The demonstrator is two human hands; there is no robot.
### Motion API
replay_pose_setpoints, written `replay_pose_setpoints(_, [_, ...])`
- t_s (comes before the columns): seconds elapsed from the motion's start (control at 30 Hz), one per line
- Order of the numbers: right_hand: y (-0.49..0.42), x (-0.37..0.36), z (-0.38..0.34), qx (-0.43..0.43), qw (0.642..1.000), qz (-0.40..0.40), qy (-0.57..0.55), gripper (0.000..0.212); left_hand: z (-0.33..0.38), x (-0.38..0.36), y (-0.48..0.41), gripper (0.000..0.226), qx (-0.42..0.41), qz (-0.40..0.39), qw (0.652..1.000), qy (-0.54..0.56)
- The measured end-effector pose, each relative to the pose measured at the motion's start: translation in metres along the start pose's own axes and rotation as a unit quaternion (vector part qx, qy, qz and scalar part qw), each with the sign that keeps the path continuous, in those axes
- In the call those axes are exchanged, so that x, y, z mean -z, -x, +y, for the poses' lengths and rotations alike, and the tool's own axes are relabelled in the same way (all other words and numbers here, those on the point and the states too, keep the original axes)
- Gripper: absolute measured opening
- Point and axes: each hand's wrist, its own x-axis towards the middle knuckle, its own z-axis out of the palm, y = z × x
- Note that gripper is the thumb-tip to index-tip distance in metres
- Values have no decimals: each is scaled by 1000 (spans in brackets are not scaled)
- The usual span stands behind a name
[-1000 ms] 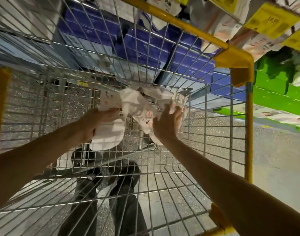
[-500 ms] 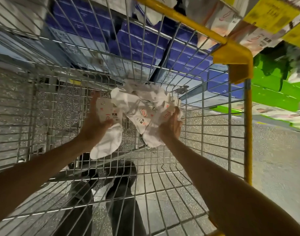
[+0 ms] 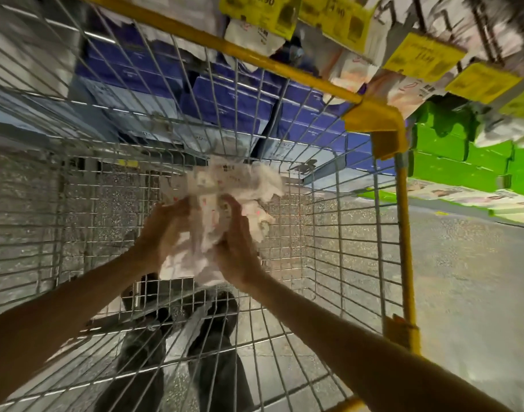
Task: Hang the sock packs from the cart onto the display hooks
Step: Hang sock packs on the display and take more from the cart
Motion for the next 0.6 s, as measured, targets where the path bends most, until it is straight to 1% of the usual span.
replay_pose_setpoints(0.03, [1,-8,-3,22,998,-26,43,68,1,4,0,36,-3,-20,1000,8])
replay_pose_setpoints(0.1, [5,-17,-12,22,994,-68,82,78,0,17,-2,74,-11,-73,997,24])
replay_pose_setpoints(0.13, [5,-19,-15,14,993,-79,87,81,0,23,-2,86,-8,-96,995,27])
replay_pose_setpoints(0.17, [4,-22,-17,13,992,-88,93,82,-2,29,-2,91,-13,-112,993,25])
replay_pose_setpoints(0.2, [4,-24,-22,10,990,-105,92,81,-6,36,-1,89,-22,-113,993,12])
replay_pose_setpoints(0.23, [4,-27,-24,12,989,-124,81,78,-9,40,-1,78,-23,-96,995,-3])
replay_pose_setpoints(0.3, [6,-31,-27,18,983,-175,49,72,-19,50,-6,50,-4,-40,999,-33])
replay_pose_setpoints(0.37, [11,-25,-28,-13,978,-209,5,65,-29,62,-10,40,17,-24,997,-75])
replay_pose_setpoints(0.43, [11,-18,-24,-38,974,-221,3,53,-35,73,-12,29,42,-10,993,-109])
replay_pose_setpoints(0.47, [9,-15,-21,-42,979,-199,27,44,-36,77,-12,24,46,-7,992,-116])
replay_pose_setpoints(0.5, [4,-14,-16,-54,985,-157,39,36,-36,79,-10,23,46,-8,991,-123])
replay_pose_setpoints(0.53, [-5,-12,-11,-87,990,-107,40,29,-38,81,-11,25,46,-6,991,-124])
replay_pose_setpoints(0.57, [-14,-9,-10,-144,988,-47,15,21,-38,82,-10,28,45,-1,991,-125])
replay_pose_setpoints(0.6, [-24,-5,-10,-202,979,10,-27,14,-38,85,-12,29,46,8,991,-127])
